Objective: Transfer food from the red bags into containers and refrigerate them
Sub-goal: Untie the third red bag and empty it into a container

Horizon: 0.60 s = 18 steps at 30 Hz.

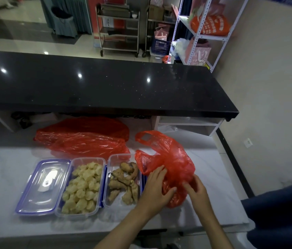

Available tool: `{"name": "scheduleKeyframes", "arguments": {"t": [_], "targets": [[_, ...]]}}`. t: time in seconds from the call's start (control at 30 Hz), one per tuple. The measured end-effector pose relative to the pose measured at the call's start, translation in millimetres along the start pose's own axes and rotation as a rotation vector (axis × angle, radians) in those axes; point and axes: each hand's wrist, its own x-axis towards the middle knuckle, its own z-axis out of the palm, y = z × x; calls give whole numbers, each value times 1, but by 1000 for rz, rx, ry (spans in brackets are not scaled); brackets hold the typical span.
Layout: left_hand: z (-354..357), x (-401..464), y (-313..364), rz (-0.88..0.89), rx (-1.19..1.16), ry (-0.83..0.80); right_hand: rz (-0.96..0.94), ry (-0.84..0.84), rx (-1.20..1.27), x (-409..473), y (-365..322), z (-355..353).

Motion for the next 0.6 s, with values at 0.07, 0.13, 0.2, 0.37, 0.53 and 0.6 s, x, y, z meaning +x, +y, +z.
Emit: {"name": "scheduleKeyframes", "arguments": {"t": [0.07, 0.13, 0.2, 0.37, 0.53, 0.6], "targets": [[2, 1, -2, 27, -33, 37, -8, -1, -60, 1, 3, 3], [4, 3, -3, 24, -88, 142, -36, 30, -107, 1, 2, 4], [4, 8, -1, 17, -147, 262, -44, 65, -99, 1, -1, 3], [-3, 12, 11, -36, -344, 365, -81, 172, 30, -3, -22, 4], [-7, 15, 15, -96, -427, 293, -129, 224, 118, -7, -43, 2], [-5, 13, 8, -104, -401, 133, -124, 250, 138, -8, -45, 2]]}}
